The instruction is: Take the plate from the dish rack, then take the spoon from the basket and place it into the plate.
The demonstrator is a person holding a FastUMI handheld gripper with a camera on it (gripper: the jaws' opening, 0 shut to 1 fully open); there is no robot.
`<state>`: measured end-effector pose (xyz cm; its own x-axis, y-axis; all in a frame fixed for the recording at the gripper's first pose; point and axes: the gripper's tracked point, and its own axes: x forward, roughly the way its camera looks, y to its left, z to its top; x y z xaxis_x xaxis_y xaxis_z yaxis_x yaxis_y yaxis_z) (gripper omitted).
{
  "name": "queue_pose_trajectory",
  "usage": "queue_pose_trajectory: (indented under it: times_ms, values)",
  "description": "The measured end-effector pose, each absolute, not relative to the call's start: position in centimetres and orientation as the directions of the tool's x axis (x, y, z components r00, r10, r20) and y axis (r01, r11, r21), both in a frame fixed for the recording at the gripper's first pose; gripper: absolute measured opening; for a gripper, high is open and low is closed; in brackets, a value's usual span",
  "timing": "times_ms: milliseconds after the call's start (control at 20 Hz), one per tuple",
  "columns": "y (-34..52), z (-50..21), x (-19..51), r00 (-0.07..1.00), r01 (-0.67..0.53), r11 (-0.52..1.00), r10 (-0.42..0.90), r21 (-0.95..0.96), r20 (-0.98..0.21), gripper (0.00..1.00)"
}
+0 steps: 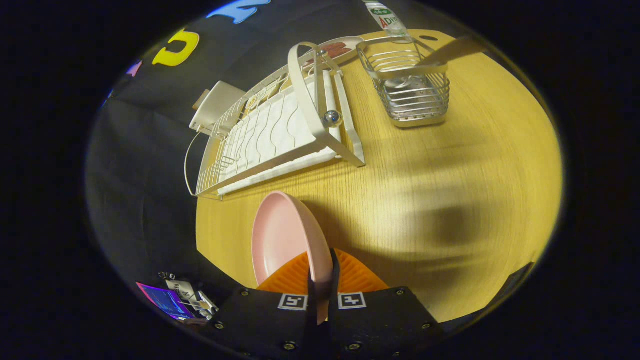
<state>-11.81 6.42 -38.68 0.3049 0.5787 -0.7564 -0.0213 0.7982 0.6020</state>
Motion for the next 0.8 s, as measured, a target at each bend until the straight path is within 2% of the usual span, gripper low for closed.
queue_pose_trajectory:
  times_ms: [200, 400, 500, 550, 800]
  values:
    - [6.0, -39.4, -11.2, 0.348, -0.013, 0.762, 0.611, 0.648, -0.711, 0.1]
    - [4.3, -37.7, -9.8, 0.479, -0.063, 0.805, 0.543, 0.591, -0.689, 0.17]
    - [3.3, -36.2, -9.2, 0.534, -0.104, 0.828, 0.514, 0.55, -0.672, 0.25]
    - [2.5, -35.3, -8.7, 0.571, -0.113, 0.841, 0.49, 0.528, -0.659, 0.35]
    - [-2.8, -29.8, -7.3, 0.786, -0.145, 0.908, 0.347, 0.394, -0.511, 0.35]
